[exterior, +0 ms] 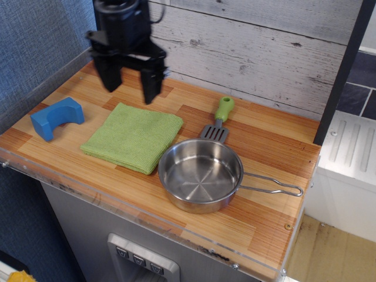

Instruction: Move green towel to upper left corner of table

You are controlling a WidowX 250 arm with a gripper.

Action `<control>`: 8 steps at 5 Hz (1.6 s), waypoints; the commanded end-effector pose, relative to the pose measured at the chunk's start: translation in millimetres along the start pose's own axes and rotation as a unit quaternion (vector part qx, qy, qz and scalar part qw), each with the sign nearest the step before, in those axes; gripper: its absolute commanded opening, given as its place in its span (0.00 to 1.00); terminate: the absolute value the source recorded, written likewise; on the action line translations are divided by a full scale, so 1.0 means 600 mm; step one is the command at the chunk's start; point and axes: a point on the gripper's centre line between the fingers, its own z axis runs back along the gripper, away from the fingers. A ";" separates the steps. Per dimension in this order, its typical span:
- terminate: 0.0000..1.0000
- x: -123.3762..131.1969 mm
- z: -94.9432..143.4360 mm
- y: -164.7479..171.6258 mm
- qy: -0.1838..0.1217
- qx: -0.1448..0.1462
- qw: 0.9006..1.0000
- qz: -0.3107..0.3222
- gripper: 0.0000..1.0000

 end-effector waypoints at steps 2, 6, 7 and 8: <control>0.00 -0.022 -0.071 0.019 0.058 0.026 0.998 0.004 1.00; 0.00 -0.042 -0.128 0.025 0.051 0.030 0.998 0.028 1.00; 0.00 -0.040 -0.126 0.030 0.022 0.025 0.998 0.057 1.00; 0.00 -0.017 -0.124 0.040 0.006 0.019 0.997 0.074 1.00</control>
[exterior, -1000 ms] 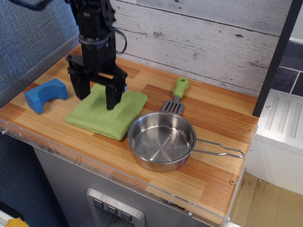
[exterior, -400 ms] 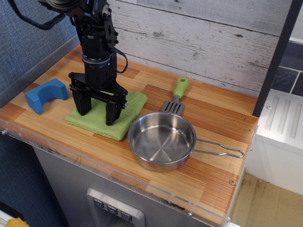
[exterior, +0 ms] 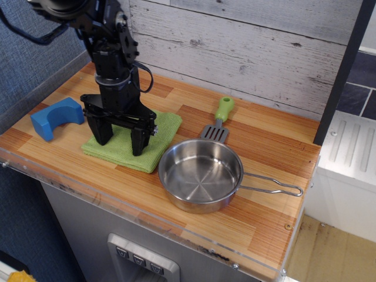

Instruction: Move green towel to upper left corner of table

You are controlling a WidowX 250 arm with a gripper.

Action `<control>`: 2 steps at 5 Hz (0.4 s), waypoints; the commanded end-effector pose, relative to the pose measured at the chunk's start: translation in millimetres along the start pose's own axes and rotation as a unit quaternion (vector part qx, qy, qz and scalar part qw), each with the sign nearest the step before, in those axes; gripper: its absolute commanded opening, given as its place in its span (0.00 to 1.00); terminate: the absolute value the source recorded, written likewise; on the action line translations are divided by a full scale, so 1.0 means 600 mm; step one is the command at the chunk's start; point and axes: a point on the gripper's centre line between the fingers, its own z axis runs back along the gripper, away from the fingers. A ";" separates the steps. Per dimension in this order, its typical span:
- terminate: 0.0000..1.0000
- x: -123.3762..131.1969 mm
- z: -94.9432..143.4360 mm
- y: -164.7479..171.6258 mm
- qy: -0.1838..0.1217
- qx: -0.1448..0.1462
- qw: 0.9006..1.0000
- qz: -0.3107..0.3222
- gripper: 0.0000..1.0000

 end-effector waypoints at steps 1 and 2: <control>0.00 0.051 0.010 0.026 -0.030 -0.006 0.999 0.033 1.00; 0.00 0.077 -0.004 0.039 -0.028 -0.002 0.999 0.042 1.00</control>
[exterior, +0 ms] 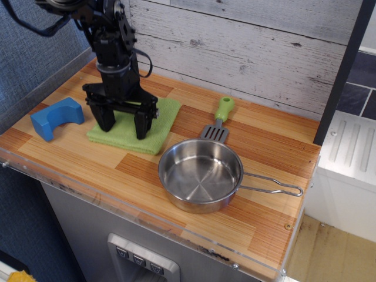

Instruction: Move green towel to upper left corner of table

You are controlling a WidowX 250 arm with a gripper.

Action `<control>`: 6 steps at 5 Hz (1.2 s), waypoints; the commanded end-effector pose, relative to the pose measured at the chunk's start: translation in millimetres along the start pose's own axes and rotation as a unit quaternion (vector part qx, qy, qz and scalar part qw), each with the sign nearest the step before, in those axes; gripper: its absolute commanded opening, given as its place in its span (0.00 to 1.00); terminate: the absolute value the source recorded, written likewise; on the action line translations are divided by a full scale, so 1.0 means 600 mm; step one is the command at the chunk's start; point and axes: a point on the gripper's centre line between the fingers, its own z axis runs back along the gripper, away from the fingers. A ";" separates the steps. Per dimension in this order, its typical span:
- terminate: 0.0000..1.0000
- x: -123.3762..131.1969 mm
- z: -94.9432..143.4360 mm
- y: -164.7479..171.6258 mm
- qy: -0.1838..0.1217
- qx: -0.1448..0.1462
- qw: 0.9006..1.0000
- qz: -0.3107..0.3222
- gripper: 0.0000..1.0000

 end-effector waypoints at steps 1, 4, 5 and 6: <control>0.00 0.070 -0.027 0.021 0.000 0.008 1.000 0.002 1.00; 0.00 0.112 -0.015 0.026 -0.013 0.001 1.000 0.006 1.00; 0.00 0.108 0.004 0.017 -0.023 -0.004 1.000 0.005 1.00; 0.00 0.111 0.031 0.012 -0.040 -0.002 0.999 0.015 1.00</control>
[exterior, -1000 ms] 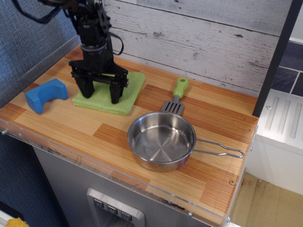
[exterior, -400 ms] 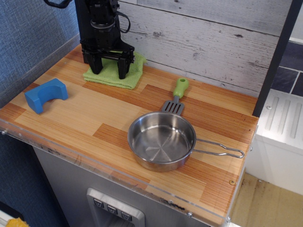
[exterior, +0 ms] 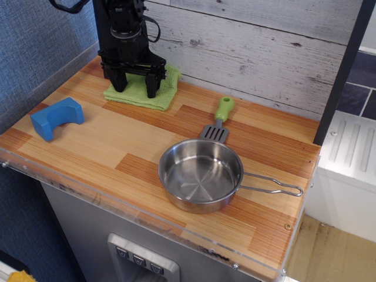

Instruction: Move green towel to upper left corner of table

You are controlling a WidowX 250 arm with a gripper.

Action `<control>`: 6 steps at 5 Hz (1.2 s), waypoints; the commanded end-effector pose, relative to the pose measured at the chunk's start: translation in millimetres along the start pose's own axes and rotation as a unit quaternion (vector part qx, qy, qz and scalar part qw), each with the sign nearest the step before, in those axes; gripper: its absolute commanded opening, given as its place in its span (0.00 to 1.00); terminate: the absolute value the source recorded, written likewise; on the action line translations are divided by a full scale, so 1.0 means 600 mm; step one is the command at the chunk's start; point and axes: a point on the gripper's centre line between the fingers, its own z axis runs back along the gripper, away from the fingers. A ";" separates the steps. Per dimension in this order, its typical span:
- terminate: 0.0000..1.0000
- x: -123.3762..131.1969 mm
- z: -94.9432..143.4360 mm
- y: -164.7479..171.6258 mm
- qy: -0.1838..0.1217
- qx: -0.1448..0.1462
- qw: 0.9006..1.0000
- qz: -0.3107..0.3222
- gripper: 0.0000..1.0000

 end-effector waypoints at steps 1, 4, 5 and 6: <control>0.00 0.011 0.075 -0.006 -0.046 0.000 0.999 0.017 1.00; 0.00 0.015 0.180 -0.030 -0.084 -0.023 0.996 0.028 1.00; 0.00 -0.006 0.210 -0.033 -0.100 0.005 0.994 0.042 1.00; 0.00 -0.006 0.210 -0.033 -0.100 0.005 0.994 0.042 1.00</control>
